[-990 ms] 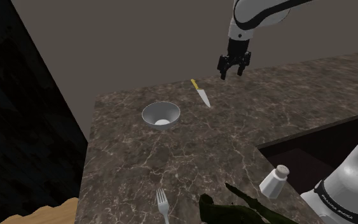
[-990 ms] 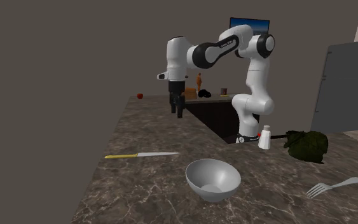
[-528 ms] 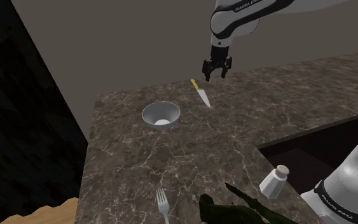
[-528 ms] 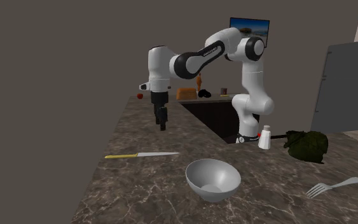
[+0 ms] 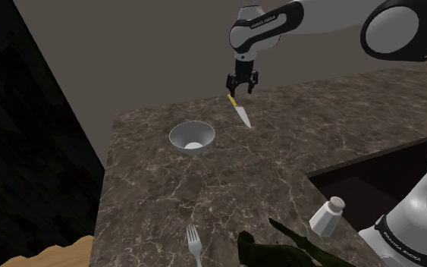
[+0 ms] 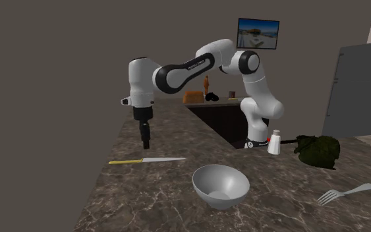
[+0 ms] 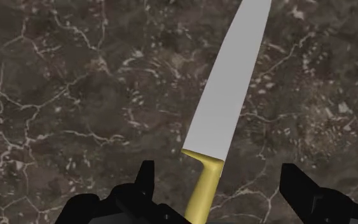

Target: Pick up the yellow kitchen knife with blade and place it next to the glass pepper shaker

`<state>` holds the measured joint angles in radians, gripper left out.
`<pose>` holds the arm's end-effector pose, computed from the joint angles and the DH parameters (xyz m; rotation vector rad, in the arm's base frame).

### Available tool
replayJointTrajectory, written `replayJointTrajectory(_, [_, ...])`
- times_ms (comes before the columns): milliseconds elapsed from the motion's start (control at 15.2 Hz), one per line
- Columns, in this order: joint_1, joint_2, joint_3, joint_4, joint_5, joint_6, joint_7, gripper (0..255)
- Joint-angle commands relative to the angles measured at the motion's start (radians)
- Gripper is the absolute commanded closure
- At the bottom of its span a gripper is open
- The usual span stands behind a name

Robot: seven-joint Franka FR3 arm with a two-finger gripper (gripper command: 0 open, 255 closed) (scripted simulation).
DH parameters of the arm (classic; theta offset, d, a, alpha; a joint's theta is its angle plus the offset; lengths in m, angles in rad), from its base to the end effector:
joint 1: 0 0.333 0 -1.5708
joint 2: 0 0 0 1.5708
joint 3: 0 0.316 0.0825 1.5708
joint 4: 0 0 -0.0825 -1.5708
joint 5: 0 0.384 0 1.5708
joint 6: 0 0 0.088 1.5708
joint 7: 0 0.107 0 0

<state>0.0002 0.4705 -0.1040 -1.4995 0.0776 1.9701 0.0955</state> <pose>0.6884 -0.0558 0.3984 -3.0986 0.3392 -0.0046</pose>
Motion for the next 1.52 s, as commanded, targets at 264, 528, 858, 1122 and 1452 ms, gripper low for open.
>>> replayJointTrajectory(264, [-0.011,0.147,0.007,0.151,0.014,-0.005,-0.002,0])
replayJointTrajectory(528, [-0.01,0.164,0.008,0.124,0.017,0.039,-0.003,0])
replayJointTrajectory(858, [-0.01,0.167,0.009,0.121,0.017,0.045,-0.004,0])
replayJointTrajectory(1122, [-0.01,0.167,0.009,0.121,0.017,0.045,-0.004,255])
replayJointTrajectory(1452, [-0.01,0.167,0.009,0.121,0.017,0.045,-0.003,255])
